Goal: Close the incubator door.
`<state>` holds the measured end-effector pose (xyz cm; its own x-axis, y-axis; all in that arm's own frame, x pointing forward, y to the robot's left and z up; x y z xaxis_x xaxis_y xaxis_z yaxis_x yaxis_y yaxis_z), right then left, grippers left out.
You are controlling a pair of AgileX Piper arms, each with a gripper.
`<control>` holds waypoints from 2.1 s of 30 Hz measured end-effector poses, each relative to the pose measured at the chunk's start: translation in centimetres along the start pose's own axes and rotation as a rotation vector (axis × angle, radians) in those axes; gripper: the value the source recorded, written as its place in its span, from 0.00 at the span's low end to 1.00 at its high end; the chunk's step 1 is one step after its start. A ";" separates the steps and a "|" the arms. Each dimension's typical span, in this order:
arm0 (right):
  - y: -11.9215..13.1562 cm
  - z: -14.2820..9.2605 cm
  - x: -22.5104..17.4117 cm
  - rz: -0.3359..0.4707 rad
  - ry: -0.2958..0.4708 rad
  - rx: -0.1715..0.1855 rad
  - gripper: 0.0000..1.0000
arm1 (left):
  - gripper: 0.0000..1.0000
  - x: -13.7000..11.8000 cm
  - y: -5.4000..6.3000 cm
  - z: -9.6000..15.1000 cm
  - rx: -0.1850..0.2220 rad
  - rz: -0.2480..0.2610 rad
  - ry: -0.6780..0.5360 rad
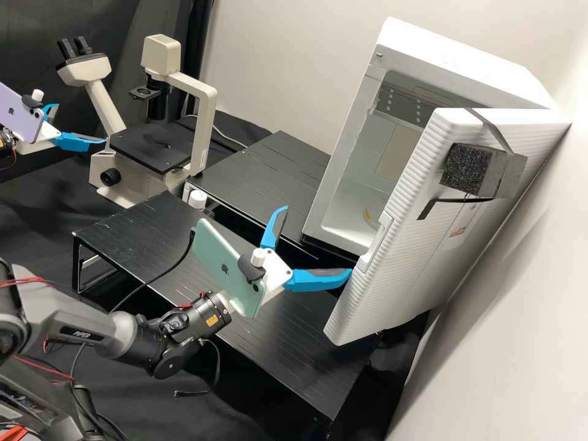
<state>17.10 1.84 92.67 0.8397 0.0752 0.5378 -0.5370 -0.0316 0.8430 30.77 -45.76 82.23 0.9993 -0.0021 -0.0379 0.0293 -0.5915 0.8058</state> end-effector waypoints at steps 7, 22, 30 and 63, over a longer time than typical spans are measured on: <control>2.1 1.5 -0.6 0.094 -0.073 -0.019 1.00 | 1.00 0.0 0.0 0.0 0.000 0.000 0.000; 0.0 5.5 2.5 0.029 -0.207 -0.007 1.00 | 1.00 0.0 0.0 0.0 0.000 0.000 0.000; -0.8 6.1 3.5 0.021 -0.227 -0.010 1.00 | 1.00 0.0 0.0 0.0 0.000 0.000 0.000; -10.8 -3.8 8.5 -0.349 0.168 0.100 1.00 | 1.00 0.0 0.0 0.0 0.000 0.000 0.000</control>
<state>29.76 6.65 88.08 0.9410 0.2604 0.2160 -0.2044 -0.0711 0.9763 30.77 -45.76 82.23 0.9993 -0.0021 -0.0379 0.0293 -0.5915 0.8058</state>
